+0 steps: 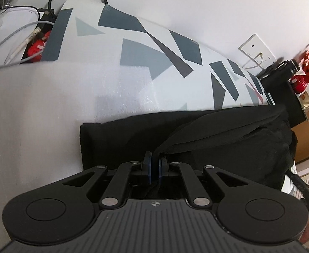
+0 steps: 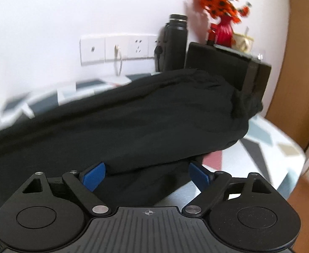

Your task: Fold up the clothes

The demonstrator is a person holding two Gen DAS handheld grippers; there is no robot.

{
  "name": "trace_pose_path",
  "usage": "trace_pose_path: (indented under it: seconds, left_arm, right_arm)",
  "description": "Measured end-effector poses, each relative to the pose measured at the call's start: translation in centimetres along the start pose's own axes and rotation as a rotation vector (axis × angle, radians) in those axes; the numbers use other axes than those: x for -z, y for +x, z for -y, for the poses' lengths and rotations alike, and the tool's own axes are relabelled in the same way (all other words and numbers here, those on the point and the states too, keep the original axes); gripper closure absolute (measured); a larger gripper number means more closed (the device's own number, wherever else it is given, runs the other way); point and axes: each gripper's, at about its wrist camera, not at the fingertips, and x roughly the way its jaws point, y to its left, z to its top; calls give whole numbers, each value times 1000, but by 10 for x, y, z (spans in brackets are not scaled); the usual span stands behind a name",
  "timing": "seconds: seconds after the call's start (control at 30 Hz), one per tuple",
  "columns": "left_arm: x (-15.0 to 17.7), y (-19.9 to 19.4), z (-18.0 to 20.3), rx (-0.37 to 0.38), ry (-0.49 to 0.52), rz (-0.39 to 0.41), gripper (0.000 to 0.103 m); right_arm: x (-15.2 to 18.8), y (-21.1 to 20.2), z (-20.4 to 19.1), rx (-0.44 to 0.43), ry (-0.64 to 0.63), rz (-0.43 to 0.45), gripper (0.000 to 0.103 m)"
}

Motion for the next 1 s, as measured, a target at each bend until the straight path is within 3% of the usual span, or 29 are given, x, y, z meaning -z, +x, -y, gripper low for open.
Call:
trace_pose_path:
  seconds: [0.2,0.27,0.33,0.37,0.43,0.53,0.67,0.8,0.9,0.97,1.0]
  left_arm:
    - [3,3,-9,20,-49,7,95]
    - [4,-1,-11,24,-64,9,95]
    - [4,-1,-12,26,-69,10,95]
    - [4,-2,-11,26,-68,10,95]
    - [3,-3,-10,26,-62,10,95]
    - [0,-8,-9,32,-51,20,95]
    - [-8,-20,-13,109,-96,45,95]
    - [-11,-14,-22,81,-102,27,95]
    - [-9,0,-26,56,-100,-3,90]
    - [-9,5,-27,47,-91,-18,86]
    - [-8,4,-27,53,-92,-18,81]
  right_arm:
    - [-4,22,9,-63,173,-80,21]
    - [-5,29,8,-85,198,-98,36]
    - [-6,36,3,-95,183,-125,68]
    - [-6,35,3,-100,180,-124,73]
    - [-8,34,2,-112,177,-119,97]
    - [-13,12,8,-114,198,-41,99]
    - [-16,-19,15,-59,217,27,100]
    - [-2,-8,27,-31,264,-67,100]
    - [7,1,28,-26,286,-110,99]
    - [9,2,27,-37,299,-115,92]
    - [9,3,27,-43,306,-117,81]
